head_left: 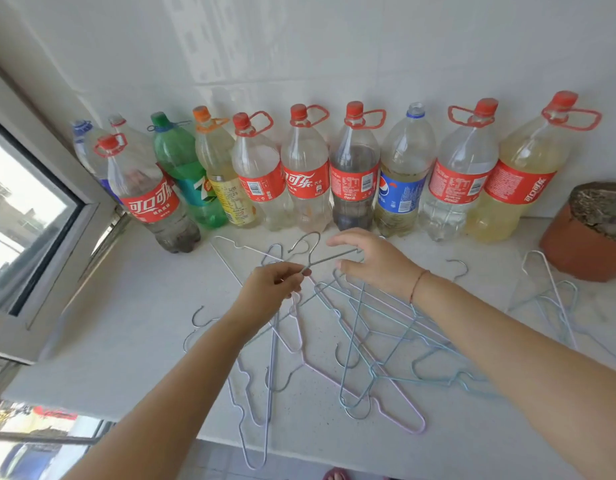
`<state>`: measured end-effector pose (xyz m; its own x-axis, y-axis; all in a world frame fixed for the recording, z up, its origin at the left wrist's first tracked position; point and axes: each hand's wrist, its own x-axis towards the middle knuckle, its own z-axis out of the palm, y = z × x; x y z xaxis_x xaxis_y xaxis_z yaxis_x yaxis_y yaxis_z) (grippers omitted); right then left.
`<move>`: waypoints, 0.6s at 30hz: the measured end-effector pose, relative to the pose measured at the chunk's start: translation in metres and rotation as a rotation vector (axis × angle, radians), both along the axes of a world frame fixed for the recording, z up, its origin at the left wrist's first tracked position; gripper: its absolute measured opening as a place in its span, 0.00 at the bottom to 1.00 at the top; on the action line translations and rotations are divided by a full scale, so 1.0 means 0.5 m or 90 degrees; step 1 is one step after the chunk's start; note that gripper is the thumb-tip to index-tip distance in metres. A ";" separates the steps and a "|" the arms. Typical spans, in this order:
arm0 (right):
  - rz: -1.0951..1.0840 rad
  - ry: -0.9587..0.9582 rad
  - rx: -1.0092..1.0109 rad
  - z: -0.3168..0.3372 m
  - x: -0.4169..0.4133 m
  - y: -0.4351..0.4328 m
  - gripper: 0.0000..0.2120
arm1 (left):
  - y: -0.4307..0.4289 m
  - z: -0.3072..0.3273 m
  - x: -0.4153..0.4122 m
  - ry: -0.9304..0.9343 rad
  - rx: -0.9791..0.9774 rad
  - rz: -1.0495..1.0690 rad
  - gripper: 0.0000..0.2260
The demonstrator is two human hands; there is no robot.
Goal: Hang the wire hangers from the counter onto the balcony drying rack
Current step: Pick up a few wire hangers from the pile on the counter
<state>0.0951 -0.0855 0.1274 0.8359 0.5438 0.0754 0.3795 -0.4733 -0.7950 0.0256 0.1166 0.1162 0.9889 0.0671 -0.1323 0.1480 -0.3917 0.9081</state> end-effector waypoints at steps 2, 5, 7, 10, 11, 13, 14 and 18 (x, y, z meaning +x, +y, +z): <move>0.048 -0.001 -0.033 0.019 -0.001 0.023 0.17 | 0.018 0.028 -0.002 -0.007 0.021 -0.030 0.11; 0.072 0.051 -0.038 0.032 -0.008 0.053 0.14 | 0.041 0.056 -0.005 -0.026 0.040 -0.020 0.08; 0.075 0.122 0.018 0.035 -0.015 0.066 0.10 | 0.051 0.063 -0.006 -0.071 0.092 0.029 0.05; 0.043 0.263 0.149 0.028 -0.033 0.075 0.06 | 0.049 0.062 -0.018 -0.167 0.155 0.179 0.04; 0.019 0.300 0.183 0.023 -0.041 0.077 0.07 | 0.041 0.061 -0.026 -0.177 0.124 0.222 0.03; -0.021 0.359 0.238 0.014 -0.061 0.079 0.09 | 0.015 0.055 -0.043 -0.124 0.043 0.255 0.04; -0.034 0.382 0.257 0.009 -0.070 0.080 0.09 | 0.001 0.045 -0.049 -0.071 -0.001 0.244 0.06; -0.061 0.431 0.284 -0.016 -0.102 0.080 0.10 | -0.047 0.015 -0.046 0.155 -0.242 0.153 0.10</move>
